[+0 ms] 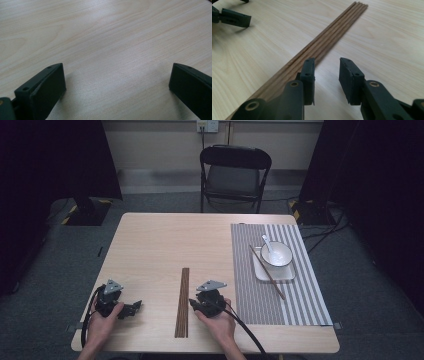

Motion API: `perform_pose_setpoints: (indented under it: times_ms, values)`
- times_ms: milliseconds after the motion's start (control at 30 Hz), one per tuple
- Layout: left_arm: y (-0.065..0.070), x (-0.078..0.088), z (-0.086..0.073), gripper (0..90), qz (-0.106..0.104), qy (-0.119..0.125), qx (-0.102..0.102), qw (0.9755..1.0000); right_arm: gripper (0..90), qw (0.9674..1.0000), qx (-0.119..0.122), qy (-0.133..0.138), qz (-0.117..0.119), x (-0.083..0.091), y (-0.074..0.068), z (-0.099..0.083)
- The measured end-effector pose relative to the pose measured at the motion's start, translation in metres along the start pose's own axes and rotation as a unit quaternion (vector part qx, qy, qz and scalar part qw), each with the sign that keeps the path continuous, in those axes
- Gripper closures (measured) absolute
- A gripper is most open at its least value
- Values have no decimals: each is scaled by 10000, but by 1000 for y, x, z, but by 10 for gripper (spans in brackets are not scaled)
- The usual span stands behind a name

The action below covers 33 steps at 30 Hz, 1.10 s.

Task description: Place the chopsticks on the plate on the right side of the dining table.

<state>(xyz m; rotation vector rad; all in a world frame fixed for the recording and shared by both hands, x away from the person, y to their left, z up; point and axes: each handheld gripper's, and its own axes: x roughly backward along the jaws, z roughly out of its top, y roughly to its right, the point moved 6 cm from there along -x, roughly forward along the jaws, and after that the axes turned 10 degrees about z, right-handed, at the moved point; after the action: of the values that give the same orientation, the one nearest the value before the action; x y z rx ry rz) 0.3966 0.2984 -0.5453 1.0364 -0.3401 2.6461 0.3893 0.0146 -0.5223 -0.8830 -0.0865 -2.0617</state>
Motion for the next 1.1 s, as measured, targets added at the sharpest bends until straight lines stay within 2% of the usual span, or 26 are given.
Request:
perform_pose_setpoints:
  times_ms: [333,500,600,800,1100]
  values:
    - [0,0,0,1,0,10,4,10000,641,9999,67,-57,102,-12,-9,0]
    - [0,1,-1,1,2,0,-23,10000,639,9998,153,-142,25,-16,-10,-3]
    - [0,1,-1,1,1,-1,-22,10000,645,9998,124,-139,5,-15,-10,-3]
    - [-1,1,-1,1,2,-4,-30,10000,652,9998,123,-168,-73,-14,-5,-6]
    - [0,1,-1,1,2,-3,-28,10000,750,9990,135,-195,-373,-10,13,-4]
